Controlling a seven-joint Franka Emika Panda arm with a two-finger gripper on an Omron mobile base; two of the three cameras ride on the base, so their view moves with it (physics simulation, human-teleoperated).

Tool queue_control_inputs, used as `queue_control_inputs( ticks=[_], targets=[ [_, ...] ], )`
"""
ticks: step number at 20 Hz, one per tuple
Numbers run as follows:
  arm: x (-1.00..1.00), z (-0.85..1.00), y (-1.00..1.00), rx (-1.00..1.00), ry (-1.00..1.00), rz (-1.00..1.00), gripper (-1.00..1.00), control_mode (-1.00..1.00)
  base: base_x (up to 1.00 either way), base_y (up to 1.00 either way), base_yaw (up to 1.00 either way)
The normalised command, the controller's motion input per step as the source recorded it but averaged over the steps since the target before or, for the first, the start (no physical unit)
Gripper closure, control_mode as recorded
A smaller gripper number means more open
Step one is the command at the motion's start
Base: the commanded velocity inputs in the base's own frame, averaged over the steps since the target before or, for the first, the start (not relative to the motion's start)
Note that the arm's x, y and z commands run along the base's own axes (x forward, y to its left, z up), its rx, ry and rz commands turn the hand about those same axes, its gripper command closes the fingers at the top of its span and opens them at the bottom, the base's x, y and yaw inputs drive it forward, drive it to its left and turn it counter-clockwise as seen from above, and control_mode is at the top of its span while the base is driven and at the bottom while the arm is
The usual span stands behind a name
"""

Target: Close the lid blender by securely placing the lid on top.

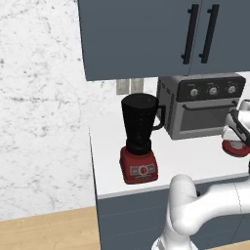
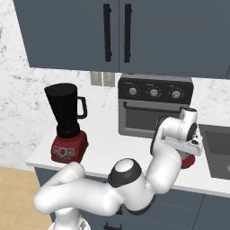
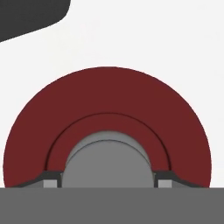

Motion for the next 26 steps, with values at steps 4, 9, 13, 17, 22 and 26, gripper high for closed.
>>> queue_control_inputs(
  ticks=[4, 9, 13, 17, 22, 26],
  targets=[
    [0.0, 0.0, 0.0, 0.0, 0.0, 0.0, 1.0, -1.0, 0.0, 0.0, 0.0],
    [0.0, 0.0, 0.0, 0.0, 0.0, 0.0, 1.0, -1.0, 0.0, 0.0, 0.0],
    [0.0, 0.0, 0.0, 0.0, 0.0, 0.0, 1.0, -1.0, 0.0, 0.0, 0.0],
    [-0.07, 0.32, 0.0, 0.0, -0.01, 0.0, 1.0, -1.0, 0.0, 0.0, 0.0],
    [-0.29, 0.76, 0.0, 0.0, -0.1, 0.03, 1.0, -1.0, 0.0, 0.0, 0.0],
    [-0.31, 0.99, 0.0, 0.0, -0.11, 0.06, 1.0, -1.0, 0.0, 0.0, 0.0]
  ],
)
